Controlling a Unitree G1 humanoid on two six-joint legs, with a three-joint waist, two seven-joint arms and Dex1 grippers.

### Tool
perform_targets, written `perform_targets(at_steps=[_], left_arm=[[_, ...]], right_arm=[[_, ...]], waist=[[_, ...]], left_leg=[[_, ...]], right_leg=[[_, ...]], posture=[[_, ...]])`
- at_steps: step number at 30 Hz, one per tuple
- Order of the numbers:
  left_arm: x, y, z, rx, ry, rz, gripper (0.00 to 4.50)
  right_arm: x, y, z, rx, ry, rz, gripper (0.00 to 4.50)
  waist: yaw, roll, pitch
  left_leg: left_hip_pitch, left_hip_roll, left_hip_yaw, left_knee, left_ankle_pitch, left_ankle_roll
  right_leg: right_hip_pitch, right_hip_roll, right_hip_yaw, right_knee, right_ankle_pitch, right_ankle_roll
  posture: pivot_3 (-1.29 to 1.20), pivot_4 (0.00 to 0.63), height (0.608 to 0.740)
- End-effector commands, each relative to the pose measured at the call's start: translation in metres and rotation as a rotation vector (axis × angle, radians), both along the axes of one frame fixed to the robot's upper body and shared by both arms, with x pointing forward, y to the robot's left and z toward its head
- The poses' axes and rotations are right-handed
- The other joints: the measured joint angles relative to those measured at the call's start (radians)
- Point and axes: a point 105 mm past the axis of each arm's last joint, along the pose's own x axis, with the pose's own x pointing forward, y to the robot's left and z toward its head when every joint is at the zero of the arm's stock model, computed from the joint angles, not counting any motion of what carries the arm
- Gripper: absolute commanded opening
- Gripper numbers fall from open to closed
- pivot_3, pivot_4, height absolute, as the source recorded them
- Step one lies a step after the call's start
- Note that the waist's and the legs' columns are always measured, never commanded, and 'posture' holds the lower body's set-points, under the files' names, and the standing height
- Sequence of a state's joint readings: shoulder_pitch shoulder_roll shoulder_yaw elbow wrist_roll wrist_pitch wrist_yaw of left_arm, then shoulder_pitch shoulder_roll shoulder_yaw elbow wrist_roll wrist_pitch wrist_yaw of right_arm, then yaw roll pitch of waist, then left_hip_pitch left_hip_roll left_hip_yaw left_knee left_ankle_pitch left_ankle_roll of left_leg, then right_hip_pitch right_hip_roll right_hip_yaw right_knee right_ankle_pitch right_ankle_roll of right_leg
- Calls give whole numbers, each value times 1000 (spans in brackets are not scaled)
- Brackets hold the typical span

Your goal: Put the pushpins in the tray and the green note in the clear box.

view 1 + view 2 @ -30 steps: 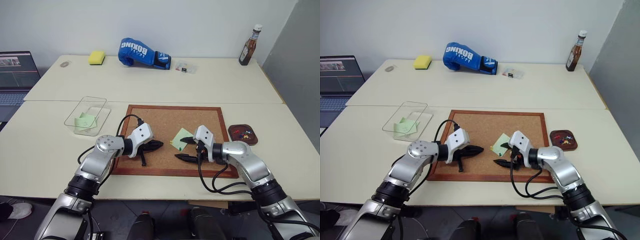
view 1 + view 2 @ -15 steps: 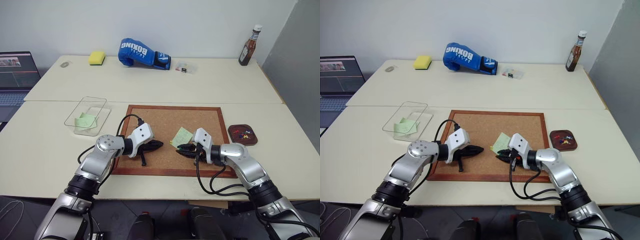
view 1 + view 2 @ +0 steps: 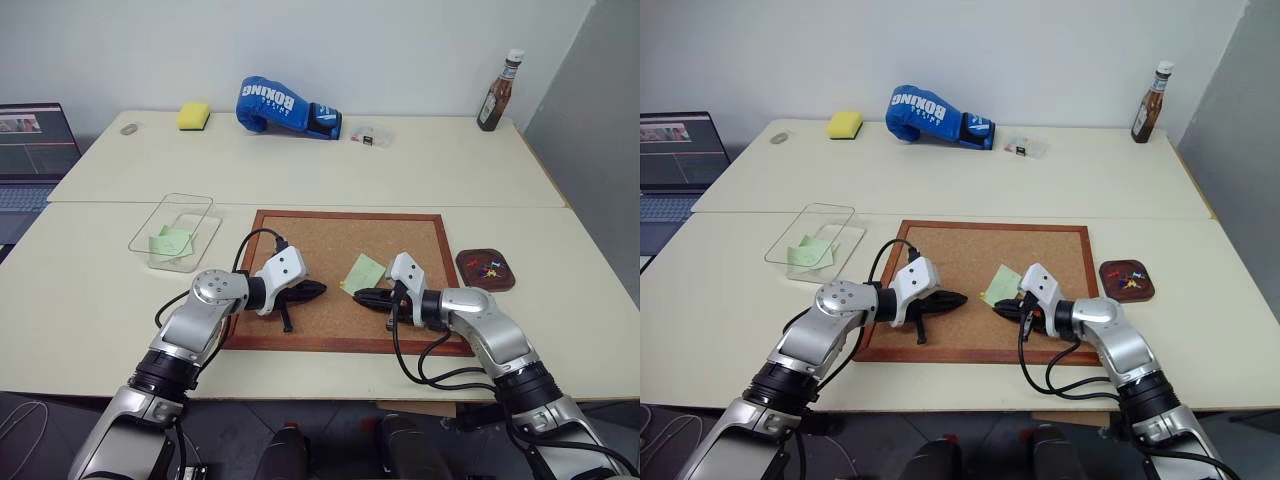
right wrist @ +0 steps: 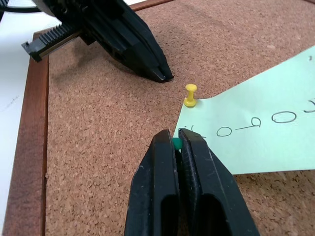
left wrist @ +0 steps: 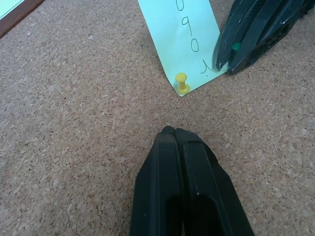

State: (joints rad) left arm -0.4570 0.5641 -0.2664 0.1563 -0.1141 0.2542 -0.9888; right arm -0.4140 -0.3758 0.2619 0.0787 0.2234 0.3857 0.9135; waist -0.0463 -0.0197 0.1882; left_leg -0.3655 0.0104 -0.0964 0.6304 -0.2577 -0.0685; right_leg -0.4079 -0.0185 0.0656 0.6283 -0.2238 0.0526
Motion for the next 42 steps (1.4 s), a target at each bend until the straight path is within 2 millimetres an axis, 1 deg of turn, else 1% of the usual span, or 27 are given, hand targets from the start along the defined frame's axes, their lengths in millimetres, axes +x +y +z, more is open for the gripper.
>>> perform_targets(at_steps=[1,6,11,16,19,24,26,27,28,29,33,41,42], left_arm=[[-7,26,-43,129,137,96,0],[-9,25,-45,128,144,93,0],[-10,24,-45,127,146,91,0],[-10,23,-45,126,146,88,0],[-10,23,-46,127,146,86,0],[-11,24,-47,128,148,84,0],[-12,24,-47,128,150,82,0],[-12,24,-48,129,151,82,0],[-12,24,-48,129,151,81,0],[-12,23,-48,130,150,80,0],[-10,22,-48,133,147,76,0],[-10,22,-48,137,144,72,0],[-11,22,-48,137,145,71,0]], right_arm=[[-1,1,50,114,-102,18,14],[-4,-6,64,146,-88,-10,14],[-5,-12,72,151,-85,-38,14],[-2,-26,79,144,-108,-103,14],[2,-45,84,130,-122,-175,14],[23,-103,84,36,-174,-458,14],[34,-130,84,18,-178,-597,14],[37,-140,84,14,-173,-648,14],[39,-146,83,12,-169,-676,14],[41,-154,78,0,-153,-718,14],[44,-171,66,0,-100,-814,14],[50,-193,48,-27,-56,-931,14],[50,-194,47,-20,-49,-937,294]], waist=[[0,0,0],[0,0,-1],[-1,0,-1],[-2,0,-1],[-1,0,-1],[-1,0,-1],[-1,0,-1],[-1,0,-1],[-1,0,-1],[-1,0,-1],[-2,1,-1],[-2,1,-1],[-2,1,-1]], left_leg=[[0,0,0,0,0,0],[1,0,-1,-1,0,0],[1,0,-1,0,0,0],[1,0,-1,-1,0,0],[1,0,0,0,0,0],[1,0,0,0,0,0],[1,0,0,0,0,0],[1,0,0,0,0,0],[1,0,0,0,0,0],[1,0,1,0,0,0],[0,0,0,-1,0,0],[0,0,1,0,0,0],[0,0,1,0,0,0]], right_leg=[[0,0,0,0,0,0],[1,0,0,0,0,0],[1,0,0,0,0,0],[1,0,0,0,0,0],[0,0,0,0,0,0],[0,0,0,0,0,0],[0,0,0,0,0,0],[0,0,0,0,0,0],[0,0,0,0,0,0],[0,0,0,0,0,0],[0,0,0,0,0,0],[0,0,1,0,0,0],[0,0,1,0,0,0]], posture=[[0,150,740],[0,150,740],[0,150,740],[0,150,740],[0,150,740],[0,150,740],[0,150,740],[0,150,740],[0,150,740],[0,150,740],[0,150,740],[0,150,740],[0,150,740]])
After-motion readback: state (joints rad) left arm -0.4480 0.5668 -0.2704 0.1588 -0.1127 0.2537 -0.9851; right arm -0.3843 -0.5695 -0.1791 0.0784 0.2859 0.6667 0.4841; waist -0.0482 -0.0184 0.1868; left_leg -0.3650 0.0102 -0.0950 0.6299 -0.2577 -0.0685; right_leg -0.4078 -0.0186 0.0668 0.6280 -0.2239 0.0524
